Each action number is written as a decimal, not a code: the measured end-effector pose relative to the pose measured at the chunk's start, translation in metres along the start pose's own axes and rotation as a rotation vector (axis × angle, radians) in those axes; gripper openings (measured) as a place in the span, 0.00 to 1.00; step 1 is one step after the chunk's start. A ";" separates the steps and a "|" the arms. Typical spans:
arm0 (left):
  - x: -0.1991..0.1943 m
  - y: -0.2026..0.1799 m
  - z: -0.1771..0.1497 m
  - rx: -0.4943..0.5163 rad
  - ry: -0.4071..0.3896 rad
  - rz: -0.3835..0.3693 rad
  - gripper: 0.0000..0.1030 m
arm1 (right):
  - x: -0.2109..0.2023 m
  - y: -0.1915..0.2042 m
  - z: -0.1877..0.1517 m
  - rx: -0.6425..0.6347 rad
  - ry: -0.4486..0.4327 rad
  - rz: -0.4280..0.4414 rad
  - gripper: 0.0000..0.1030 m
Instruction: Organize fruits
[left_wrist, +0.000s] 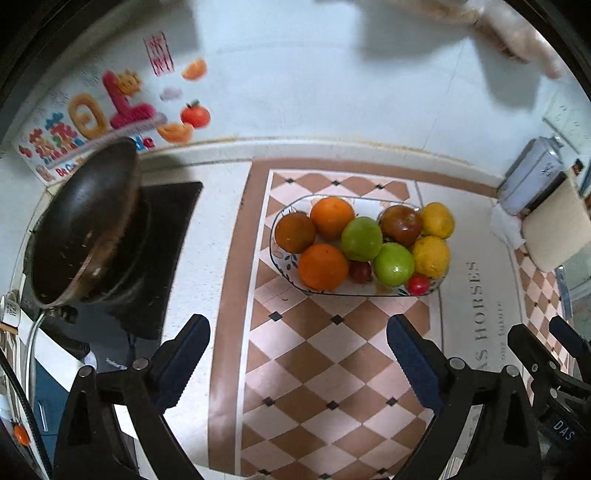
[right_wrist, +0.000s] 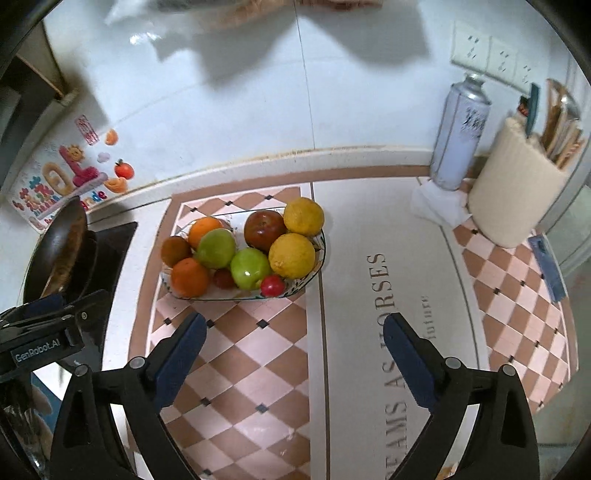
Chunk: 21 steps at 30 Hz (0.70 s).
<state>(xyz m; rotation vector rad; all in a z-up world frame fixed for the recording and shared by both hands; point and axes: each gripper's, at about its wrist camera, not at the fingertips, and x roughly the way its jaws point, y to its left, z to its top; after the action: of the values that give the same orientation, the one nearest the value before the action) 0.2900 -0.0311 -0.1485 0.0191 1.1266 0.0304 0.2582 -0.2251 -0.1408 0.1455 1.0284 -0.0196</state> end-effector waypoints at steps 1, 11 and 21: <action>-0.009 0.001 -0.004 0.003 -0.013 -0.002 0.95 | -0.009 0.001 -0.004 -0.001 -0.009 -0.003 0.96; -0.099 0.014 -0.052 0.044 -0.142 -0.037 0.95 | -0.113 0.020 -0.048 -0.009 -0.107 -0.015 0.97; -0.164 0.019 -0.097 0.029 -0.223 -0.025 0.95 | -0.191 0.027 -0.073 -0.065 -0.151 0.008 0.98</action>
<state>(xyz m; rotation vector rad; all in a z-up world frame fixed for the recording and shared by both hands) 0.1315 -0.0175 -0.0417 0.0332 0.9043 -0.0104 0.0992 -0.1990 -0.0115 0.0872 0.8765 0.0099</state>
